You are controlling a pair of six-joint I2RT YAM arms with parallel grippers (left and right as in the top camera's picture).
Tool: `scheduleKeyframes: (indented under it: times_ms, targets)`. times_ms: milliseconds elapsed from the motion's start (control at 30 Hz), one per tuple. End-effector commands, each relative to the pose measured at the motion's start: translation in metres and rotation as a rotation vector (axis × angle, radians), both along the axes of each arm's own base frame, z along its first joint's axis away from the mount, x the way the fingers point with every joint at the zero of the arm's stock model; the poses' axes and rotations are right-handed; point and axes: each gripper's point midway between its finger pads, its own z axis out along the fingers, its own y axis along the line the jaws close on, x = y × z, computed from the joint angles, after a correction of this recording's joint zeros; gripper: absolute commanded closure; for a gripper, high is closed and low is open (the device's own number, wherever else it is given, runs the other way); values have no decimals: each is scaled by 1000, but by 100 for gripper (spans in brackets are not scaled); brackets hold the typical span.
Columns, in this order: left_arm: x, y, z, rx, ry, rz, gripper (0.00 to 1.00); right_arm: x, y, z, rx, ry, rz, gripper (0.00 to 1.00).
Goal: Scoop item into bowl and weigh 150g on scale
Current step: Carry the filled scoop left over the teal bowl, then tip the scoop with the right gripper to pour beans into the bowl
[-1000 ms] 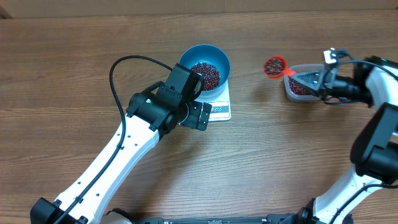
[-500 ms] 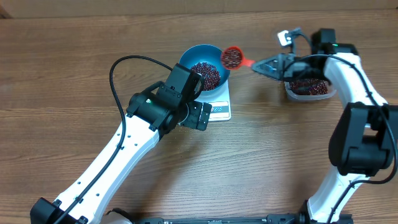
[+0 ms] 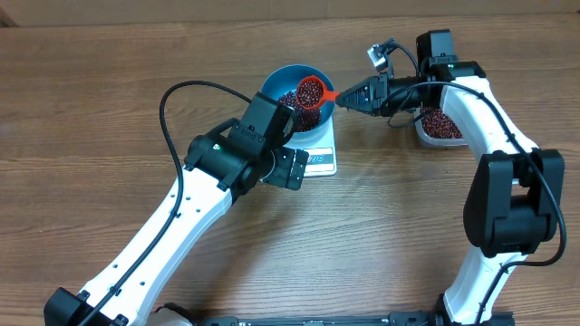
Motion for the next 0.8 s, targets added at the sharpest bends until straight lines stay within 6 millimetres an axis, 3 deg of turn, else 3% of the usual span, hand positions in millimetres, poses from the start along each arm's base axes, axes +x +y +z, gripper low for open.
scheduleKeyframes:
  times_ms: [0, 400, 767]
  targets:
    - [0, 2, 1, 11, -11, -8, 1, 5, 5, 6, -54, -24, -14, 96]
    - [0, 2, 1, 11, -11, -8, 0, 6, 11, 33, -243, -179, -65, 96]
    - [0, 2, 1, 11, -11, -8, 1, 0, 31, 37, -422, -279, -81, 96]
